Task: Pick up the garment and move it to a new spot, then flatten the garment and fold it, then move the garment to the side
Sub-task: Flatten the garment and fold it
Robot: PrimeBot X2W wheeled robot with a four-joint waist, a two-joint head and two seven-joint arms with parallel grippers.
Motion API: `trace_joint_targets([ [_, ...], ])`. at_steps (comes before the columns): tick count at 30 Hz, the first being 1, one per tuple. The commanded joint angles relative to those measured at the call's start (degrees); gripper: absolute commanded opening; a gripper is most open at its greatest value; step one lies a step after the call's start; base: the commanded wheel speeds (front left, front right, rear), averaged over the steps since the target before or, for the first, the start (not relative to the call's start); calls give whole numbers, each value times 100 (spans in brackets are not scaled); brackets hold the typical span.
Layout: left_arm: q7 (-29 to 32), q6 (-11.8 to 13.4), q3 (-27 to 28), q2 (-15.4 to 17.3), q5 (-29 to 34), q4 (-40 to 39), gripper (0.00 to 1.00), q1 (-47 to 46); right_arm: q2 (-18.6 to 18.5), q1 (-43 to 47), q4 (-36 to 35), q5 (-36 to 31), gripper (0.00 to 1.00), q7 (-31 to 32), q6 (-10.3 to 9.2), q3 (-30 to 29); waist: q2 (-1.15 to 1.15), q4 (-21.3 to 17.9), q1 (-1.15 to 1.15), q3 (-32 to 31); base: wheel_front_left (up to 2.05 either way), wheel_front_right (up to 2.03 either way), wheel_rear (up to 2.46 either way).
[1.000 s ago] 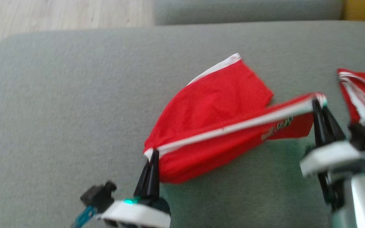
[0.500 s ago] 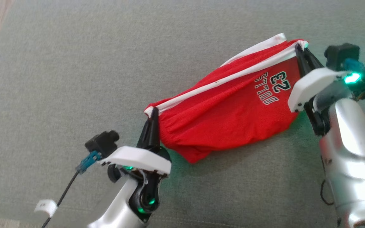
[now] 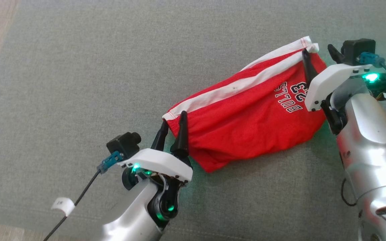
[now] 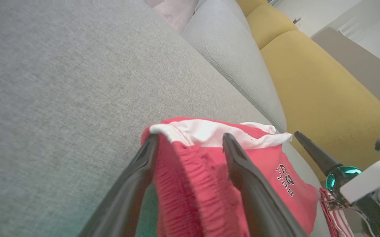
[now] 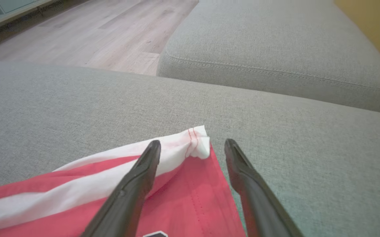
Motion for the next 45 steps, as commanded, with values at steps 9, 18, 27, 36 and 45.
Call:
trace_joint_targets([
  [9, 45, 200, -243, 547, 617, -328, 100, 68, 57, -380, 487, 16, 100, -528, 37, 114, 0, 19, 0, -337, 0, 0, 0],
  [18, 179, 610, -347, 1454, 957, -1268, 100, 506, -64, -346, 844, 125, 100, -770, 37, 184, 0, 53, 0, -674, 0, 0, 0],
  [27, -70, 1272, 184, 2154, 1594, -2346, 100, 655, -489, -127, 1410, 173, 100, -526, 37, 158, 0, 329, 0, -801, 0, 0, 0],
  [36, -119, 1567, 921, 2337, 1768, -2726, 100, 1103, -797, -31, 1839, 359, 100, 166, 37, 84, 0, 646, 0, -570, 0, 0, 0],
  [45, -123, 1473, 1580, 2198, 1980, -2982, 100, 1533, -683, 121, 1957, 879, 0, 906, 37, 160, 0, 669, 0, -602, 0, 0, 0],
])
